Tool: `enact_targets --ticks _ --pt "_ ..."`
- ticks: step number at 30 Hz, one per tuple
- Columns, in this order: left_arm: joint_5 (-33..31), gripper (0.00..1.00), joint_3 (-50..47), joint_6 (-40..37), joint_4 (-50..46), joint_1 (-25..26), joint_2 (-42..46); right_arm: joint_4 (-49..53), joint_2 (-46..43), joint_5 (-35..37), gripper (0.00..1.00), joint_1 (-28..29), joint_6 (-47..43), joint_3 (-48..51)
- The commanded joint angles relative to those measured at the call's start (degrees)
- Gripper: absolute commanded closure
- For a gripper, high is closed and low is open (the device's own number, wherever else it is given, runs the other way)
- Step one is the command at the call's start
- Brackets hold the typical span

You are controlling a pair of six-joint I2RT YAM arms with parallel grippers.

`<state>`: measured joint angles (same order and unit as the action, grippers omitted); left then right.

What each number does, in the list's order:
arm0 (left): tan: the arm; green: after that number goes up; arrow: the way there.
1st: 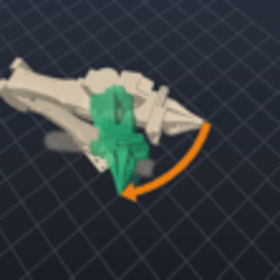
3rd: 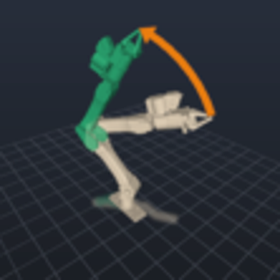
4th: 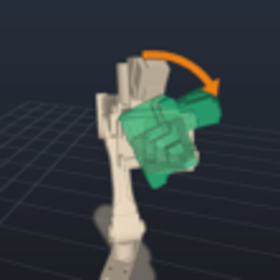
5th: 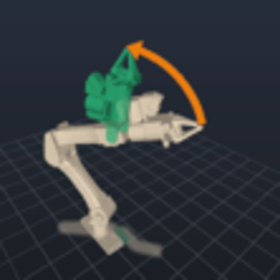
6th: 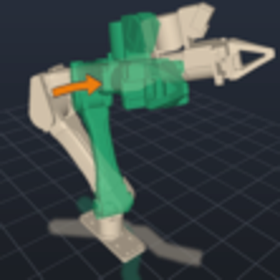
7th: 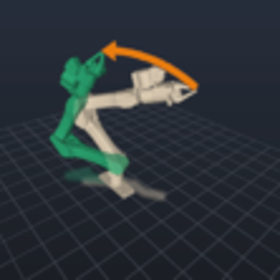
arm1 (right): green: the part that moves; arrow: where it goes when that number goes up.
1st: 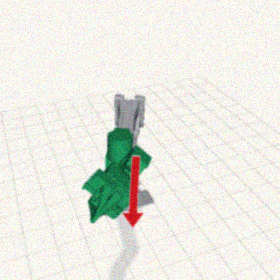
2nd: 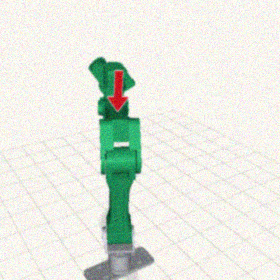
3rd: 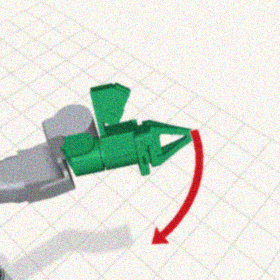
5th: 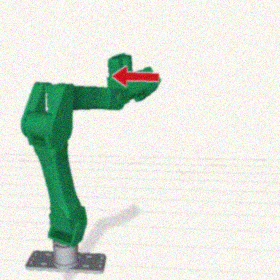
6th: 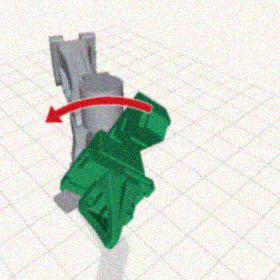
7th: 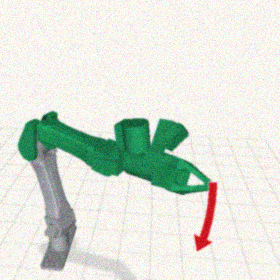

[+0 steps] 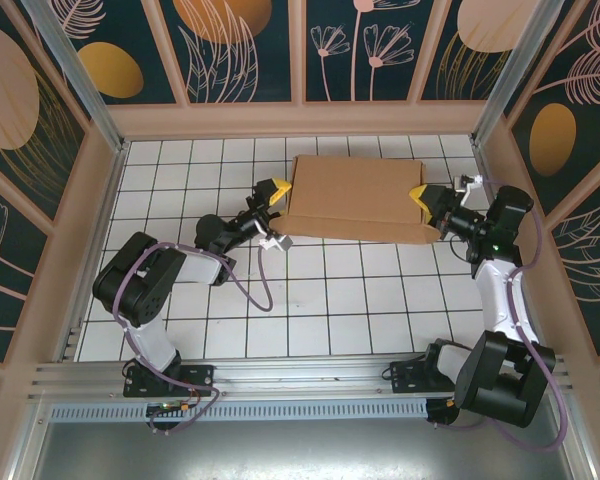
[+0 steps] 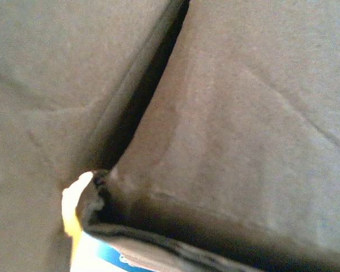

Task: Fold the paper box

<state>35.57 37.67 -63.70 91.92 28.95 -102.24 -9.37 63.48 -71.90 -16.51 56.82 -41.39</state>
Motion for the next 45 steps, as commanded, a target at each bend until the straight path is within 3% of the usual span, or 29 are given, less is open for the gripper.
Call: enact_targets --ticks 1,15,22,30,36,45 --pt "2.98 0.20 -0.21 -1.32 12.87 0.41 1.52 1.62 0.11 -0.93 0.54 0.25 -2.81 0.02" --pt "5.06 0.46 -0.30 -2.45 6.88 0.47 3.03 3.95 -0.27 0.30 0.53 -0.20 -4.69 -0.06" --pt "5.53 0.53 0.02 -2.48 3.34 0.49 3.29 4.09 -0.21 1.23 0.51 -0.54 -4.71 0.02" --pt "3.10 0.60 0.62 -0.55 -2.48 0.48 3.46 4.68 -1.03 4.10 0.25 -2.24 -4.99 -0.69" --pt "-1.26 0.60 -0.31 0.44 -7.93 0.47 3.71 4.61 -2.04 5.70 0.14 -4.25 -5.63 -1.05" --pt "-5.52 0.59 0.03 9.84 -16.17 0.41 5.46 11.10 -5.29 18.20 0.11 -8.94 -10.64 -2.30"
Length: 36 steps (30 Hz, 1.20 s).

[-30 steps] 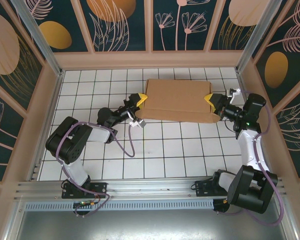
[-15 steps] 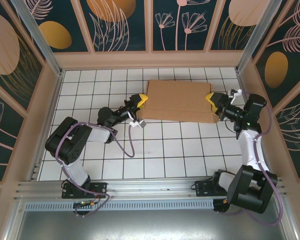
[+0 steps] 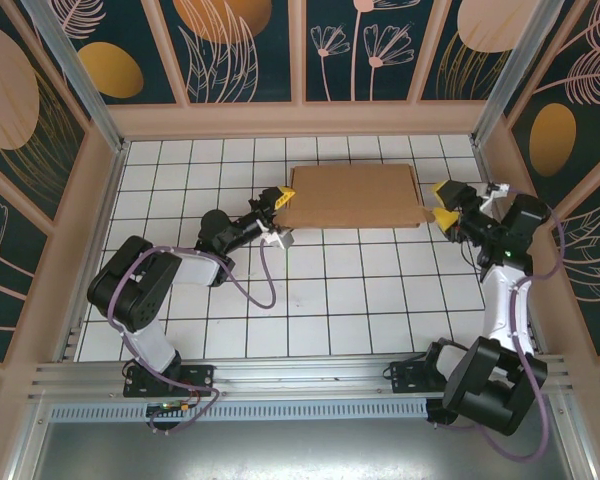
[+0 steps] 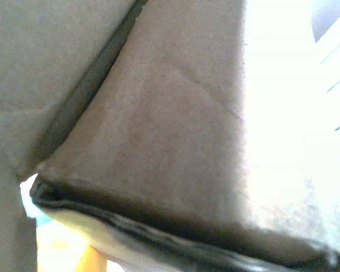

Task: Fold the paper box

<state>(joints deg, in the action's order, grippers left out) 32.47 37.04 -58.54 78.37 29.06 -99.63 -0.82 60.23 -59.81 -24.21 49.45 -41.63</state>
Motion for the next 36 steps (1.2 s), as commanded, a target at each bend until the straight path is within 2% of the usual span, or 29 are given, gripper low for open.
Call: enact_targets --ticks 1,7,9,11,13,18,23,29,36 --pt "-3.14 0.59 0.60 6.28 -3.34 0.30 3.04 2.87 -2.50 7.46 0.11 -1.76 -3.84 -1.97" --pt "-2.18 0.59 -0.12 13.25 -6.54 0.14 3.14 5.71 -4.99 17.08 0.11 -2.60 -9.89 -2.06" --pt "-1.21 0.59 0.50 16.34 -10.66 0.12 3.93 7.46 -5.56 19.77 0.12 -2.55 -13.23 -2.27" --pt "0.96 0.65 2.56 19.57 -18.19 0.12 4.87 10.31 -6.00 22.93 0.12 -2.44 -17.85 -3.14" --pt "2.94 0.66 4.02 22.95 -23.79 0.12 5.77 12.77 -6.49 25.77 0.12 -1.66 -23.00 -4.07" --pt "6.40 0.65 5.38 24.02 -36.32 -0.30 7.82 17.26 -8.67 36.16 0.12 1.90 -31.91 -6.25" --pt "7.21 0.66 8.98 24.85 -49.20 -1.37 8.14 16.55 -10.39 40.47 0.12 3.73 -35.46 -6.59" --pt "7.00 0.65 13.01 31.58 -60.25 -1.78 9.02 16.01 -11.52 44.00 0.13 7.79 -41.33 -7.32" --pt "5.77 0.65 16.00 31.46 -70.30 -3.28 8.84 13.30 -10.81 41.73 0.15 19.50 -51.74 -5.82"
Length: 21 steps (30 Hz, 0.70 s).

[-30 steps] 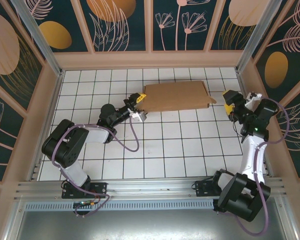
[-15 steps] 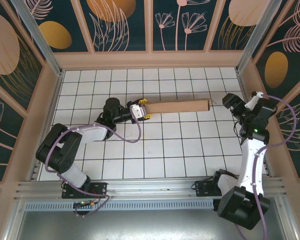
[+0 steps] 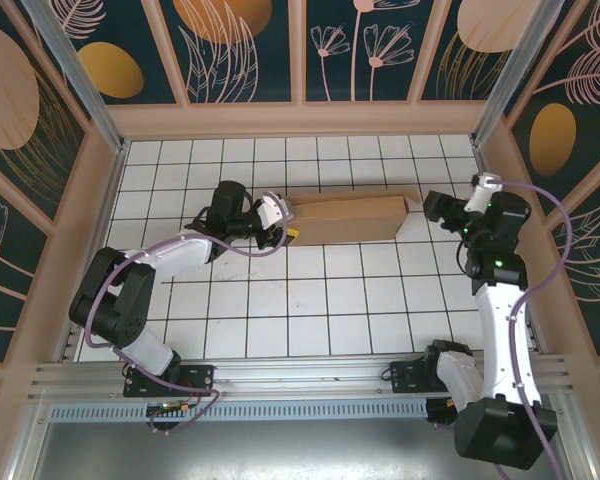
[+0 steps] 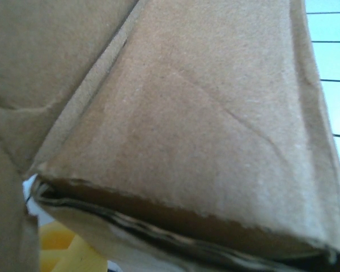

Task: Fold the paper box

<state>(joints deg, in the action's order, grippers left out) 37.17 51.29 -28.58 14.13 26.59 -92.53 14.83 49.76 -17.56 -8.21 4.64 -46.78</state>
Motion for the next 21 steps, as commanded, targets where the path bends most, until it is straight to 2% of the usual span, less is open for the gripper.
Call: enact_targets --ticks 1,3,6,17,21 --pt "1.38 0.65 1.96 1.27 -7.19 -0.99 1.70 -1.69 0.10 -1.05 0.15 5.20 -9.13 -1.02" --pt "2.47 0.65 2.37 -0.28 -9.65 -1.28 1.52 -0.18 1.26 -0.81 0.18 7.43 -12.50 -1.88" --pt "4.78 0.65 2.66 -2.83 -13.32 -2.19 0.66 2.56 4.10 -1.95 0.24 7.72 -18.18 -3.51" --pt "6.16 0.63 3.06 -10.55 -15.56 -4.66 -2.49 15.58 15.92 -16.42 0.37 6.43 -32.30 -11.88" --pt "7.08 0.63 4.08 -11.30 -17.73 -4.70 -3.27 19.01 17.62 -17.34 0.48 6.32 -34.76 -14.22"
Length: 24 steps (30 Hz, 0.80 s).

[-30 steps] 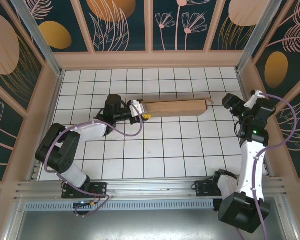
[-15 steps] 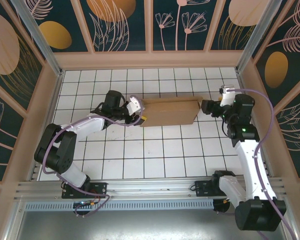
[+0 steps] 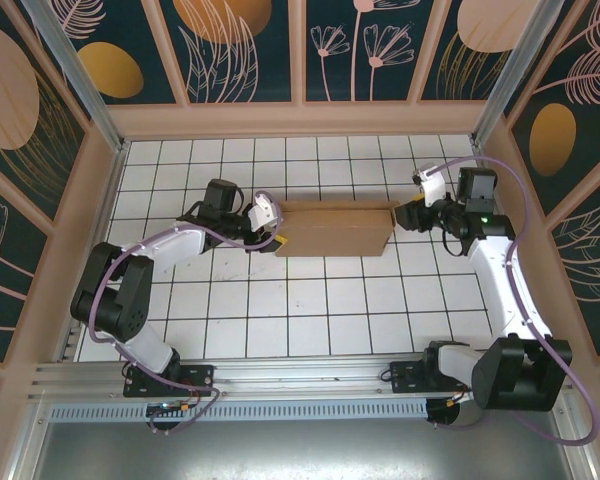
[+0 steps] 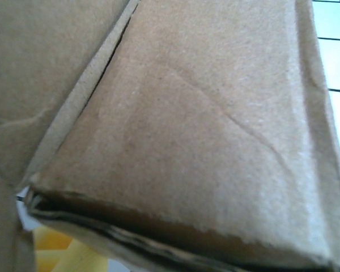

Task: Fold the paper box

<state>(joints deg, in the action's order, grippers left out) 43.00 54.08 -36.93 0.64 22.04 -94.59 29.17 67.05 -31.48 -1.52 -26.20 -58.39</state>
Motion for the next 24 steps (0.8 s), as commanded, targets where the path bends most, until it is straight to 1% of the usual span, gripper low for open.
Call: enact_targets --ticks 1,3,4,7,13,17,20,24 --pt "1.31 0.63 1.20 -3.10 -4.25 -0.16 -1.13 5.53 0.74 -3.09 0.51 -0.41 -4.96 -3.14" --pt "0.89 0.63 1.10 -3.15 -4.09 -0.15 -1.04 6.89 1.46 -2.11 0.58 -0.37 -6.47 -4.20" --pt "0.69 0.63 1.15 -2.73 -4.08 -0.15 -1.10 7.89 1.92 -2.07 0.59 -0.44 -7.21 -4.87" --pt "1.34 0.64 1.33 -2.12 -5.07 -0.16 -1.52 10.54 2.94 -2.03 0.59 -0.63 -9.36 -5.93" --pt "2.37 0.64 1.28 -1.84 -6.15 -0.16 -1.89 11.83 5.27 -2.78 0.58 -1.47 -10.80 -6.42" --pt "1.88 0.66 3.39 -1.92 -7.21 -0.16 -2.19 13.45 7.78 -4.08 0.65 -1.47 -11.24 -8.10" --pt "1.77 0.66 3.44 -2.03 -7.54 -0.09 -2.03 14.65 9.20 -4.64 0.75 -1.45 -11.56 -9.09" --pt "1.80 0.66 3.16 -1.85 -7.02 -0.07 -1.59 16.14 9.56 -3.95 0.99 -1.47 -11.80 -9.73"
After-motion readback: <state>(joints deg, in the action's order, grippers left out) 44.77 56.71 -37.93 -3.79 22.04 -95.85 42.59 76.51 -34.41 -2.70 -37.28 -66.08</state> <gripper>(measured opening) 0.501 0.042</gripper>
